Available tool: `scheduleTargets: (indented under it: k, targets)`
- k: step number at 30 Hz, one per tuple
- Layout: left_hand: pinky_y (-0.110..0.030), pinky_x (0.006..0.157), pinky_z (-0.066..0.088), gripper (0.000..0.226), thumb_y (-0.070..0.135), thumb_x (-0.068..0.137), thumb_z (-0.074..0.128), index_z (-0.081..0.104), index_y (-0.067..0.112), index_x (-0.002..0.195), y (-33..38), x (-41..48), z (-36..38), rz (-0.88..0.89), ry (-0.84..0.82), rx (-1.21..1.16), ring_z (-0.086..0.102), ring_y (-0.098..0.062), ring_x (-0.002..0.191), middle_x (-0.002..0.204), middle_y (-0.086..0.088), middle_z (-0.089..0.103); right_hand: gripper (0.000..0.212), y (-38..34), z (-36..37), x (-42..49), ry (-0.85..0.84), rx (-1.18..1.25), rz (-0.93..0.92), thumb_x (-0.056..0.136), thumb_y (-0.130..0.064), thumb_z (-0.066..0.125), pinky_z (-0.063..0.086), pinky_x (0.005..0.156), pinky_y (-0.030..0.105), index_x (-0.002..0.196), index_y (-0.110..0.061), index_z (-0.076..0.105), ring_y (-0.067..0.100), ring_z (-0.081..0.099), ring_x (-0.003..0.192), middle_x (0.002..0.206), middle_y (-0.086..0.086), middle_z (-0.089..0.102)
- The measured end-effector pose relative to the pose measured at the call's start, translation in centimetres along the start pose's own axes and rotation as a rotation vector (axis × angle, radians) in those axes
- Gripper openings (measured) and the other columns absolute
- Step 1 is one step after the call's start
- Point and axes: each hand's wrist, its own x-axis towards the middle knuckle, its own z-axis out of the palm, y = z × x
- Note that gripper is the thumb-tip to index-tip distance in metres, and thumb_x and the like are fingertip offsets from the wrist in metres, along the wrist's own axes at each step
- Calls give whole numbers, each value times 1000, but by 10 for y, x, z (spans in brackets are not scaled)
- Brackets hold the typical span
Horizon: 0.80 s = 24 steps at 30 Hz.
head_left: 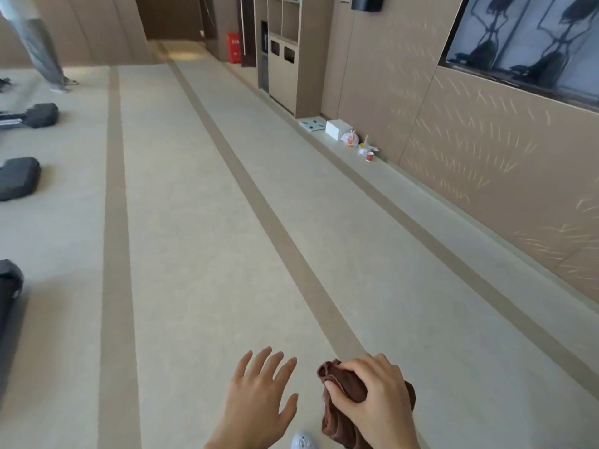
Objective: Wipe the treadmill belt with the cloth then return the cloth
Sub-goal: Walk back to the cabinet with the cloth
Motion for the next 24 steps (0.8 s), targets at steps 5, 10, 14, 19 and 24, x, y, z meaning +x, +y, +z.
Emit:
scheduleTargets:
  k: [5, 10, 14, 19, 24]
  targets:
    - [-40, 91, 32, 50, 49, 71, 44, 74, 24, 102, -29, 107, -5, -29, 15, 51, 68, -24, 95, 98, 2, 71, 22, 48, 28, 102, -6, 34, -19, 68, -51, 65, 34, 64, 24, 78, -32, 61, 6, 47, 73, 73, -20, 55]
    - [-40, 92, 32, 49, 48, 77, 44, 70, 22, 109, -43, 181, -12, -60, 110, 43, 65, -25, 103, 105, 1, 70, 24, 77, 49, 183, -90, 27, 15, 72, -53, 62, 42, 63, 28, 75, -30, 64, 8, 51, 71, 73, -21, 58]
    - [-39, 93, 32, 49, 47, 77, 43, 71, 22, 108, -58, 228, -1, -60, 63, 33, 66, -25, 102, 103, 1, 70, 22, 95, 73, 222, -118, 56, 50, 73, -53, 62, 43, 63, 27, 76, -31, 63, 7, 51, 71, 74, -21, 58]
    - [-42, 92, 44, 50, 48, 75, 42, 73, 23, 105, -102, 296, 10, -60, 67, 31, 67, -24, 100, 101, 2, 71, 22, 117, 117, 270, -135, 23, 67, 72, -53, 63, 45, 59, 29, 75, -32, 62, 8, 52, 70, 73, -21, 58]
    - [-39, 90, 33, 48, 46, 77, 41, 74, 22, 102, -170, 381, 19, -37, 122, 11, 69, -26, 95, 97, 1, 72, 22, 131, 169, 354, -115, -16, 94, 71, -55, 61, 46, 59, 30, 73, -32, 62, 6, 50, 70, 71, -21, 57]
